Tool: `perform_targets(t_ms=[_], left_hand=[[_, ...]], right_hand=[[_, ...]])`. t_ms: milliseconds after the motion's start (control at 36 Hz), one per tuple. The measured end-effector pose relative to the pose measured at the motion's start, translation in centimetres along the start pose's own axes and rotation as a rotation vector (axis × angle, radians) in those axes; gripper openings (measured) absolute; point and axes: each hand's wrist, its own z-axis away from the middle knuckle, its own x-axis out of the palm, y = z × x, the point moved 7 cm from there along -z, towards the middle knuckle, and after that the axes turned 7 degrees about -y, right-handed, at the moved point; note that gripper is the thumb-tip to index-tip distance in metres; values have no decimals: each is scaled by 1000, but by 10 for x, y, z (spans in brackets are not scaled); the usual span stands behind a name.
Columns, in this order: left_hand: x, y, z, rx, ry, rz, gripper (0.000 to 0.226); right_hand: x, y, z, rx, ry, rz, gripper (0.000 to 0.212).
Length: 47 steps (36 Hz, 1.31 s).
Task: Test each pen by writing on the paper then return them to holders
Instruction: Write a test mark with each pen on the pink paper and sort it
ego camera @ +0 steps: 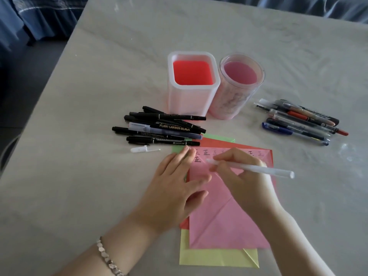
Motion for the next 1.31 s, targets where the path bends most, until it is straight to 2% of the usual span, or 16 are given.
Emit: perform_targets(t_ms=[139, 278, 444, 639, 750, 833, 944, 1056, 1111, 1194, 1306], left_hand=[[1, -1, -1, 0, 6, -11, 26], [3, -2, -1, -20, -3, -8, 29], [3, -2, -2, -25, -5, -14, 31], [3, -1, -1, -17, -7, -17, 31], [-1, -2, 0, -14, 11, 17, 28], [-10, -1, 1, -7, 88, 57, 26], [-29, -14, 9, -149, 239, 7, 27], [-49, -40, 21, -341, 306, -126, 28], [-56, -51, 26, -407, 283, -184, 31], [-60, -63, 32, -428, 235, -205, 28], [-60, -72, 31, -453, 138, -37, 10]], right_hand=[[4, 3, -4, 21, 7, 11, 23], [-11, 13, 0, 56, 94, -37, 7], [-18, 17, 6, 73, 122, -24, 18], [-27, 18, 16, 42, 171, -28, 8], [-29, 17, 28, 28, 173, -136, 29], [-29, 18, 35, 32, 162, -190, 32], [-27, 21, 40, 39, 170, -242, 29], [-27, 20, 43, 50, 195, -312, 10], [-28, 19, 43, 51, 189, -318, 7], [-27, 16, 42, 61, 172, -304, 15], [-25, 10, 42, 58, 154, -334, 14]])
